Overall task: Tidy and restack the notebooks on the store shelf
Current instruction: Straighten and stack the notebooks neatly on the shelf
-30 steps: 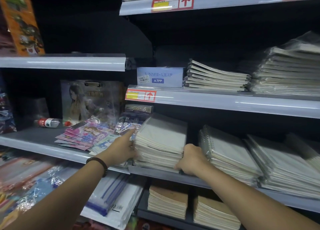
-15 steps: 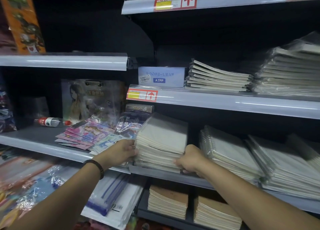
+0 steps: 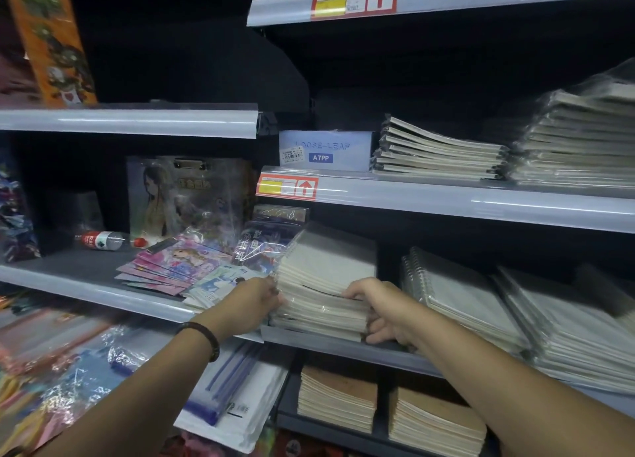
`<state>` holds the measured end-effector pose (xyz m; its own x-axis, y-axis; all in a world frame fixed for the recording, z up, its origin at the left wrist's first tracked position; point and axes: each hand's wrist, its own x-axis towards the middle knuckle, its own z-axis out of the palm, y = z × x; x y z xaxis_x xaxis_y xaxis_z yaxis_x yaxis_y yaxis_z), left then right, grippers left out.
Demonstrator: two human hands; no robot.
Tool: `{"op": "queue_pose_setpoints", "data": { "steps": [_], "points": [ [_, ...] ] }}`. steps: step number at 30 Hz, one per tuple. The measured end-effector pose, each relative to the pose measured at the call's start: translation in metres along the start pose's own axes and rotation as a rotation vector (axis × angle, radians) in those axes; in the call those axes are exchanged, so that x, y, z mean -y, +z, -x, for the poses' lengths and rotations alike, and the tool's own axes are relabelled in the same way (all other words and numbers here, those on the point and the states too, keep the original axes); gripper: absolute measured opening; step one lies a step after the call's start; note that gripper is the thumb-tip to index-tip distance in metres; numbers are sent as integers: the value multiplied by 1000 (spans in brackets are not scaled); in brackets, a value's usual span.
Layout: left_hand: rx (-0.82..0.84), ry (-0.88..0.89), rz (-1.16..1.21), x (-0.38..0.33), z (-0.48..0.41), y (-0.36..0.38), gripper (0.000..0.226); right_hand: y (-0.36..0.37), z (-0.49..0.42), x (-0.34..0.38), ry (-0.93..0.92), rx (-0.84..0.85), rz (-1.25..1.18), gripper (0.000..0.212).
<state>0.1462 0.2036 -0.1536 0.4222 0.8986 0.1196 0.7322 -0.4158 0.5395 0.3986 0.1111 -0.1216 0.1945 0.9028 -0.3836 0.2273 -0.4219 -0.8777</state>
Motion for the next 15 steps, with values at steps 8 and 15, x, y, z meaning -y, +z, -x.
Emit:
{"op": "queue_pose_setpoints", "data": {
  "steps": [8,15],
  "points": [
    [379,-391,952,-16,-4,-31,89,-4,-7,1,202,118,-404,100],
    [421,-587,827,-37,-30,-40,136,-8,-3,8,279,175,-413,98]
  ]
}}
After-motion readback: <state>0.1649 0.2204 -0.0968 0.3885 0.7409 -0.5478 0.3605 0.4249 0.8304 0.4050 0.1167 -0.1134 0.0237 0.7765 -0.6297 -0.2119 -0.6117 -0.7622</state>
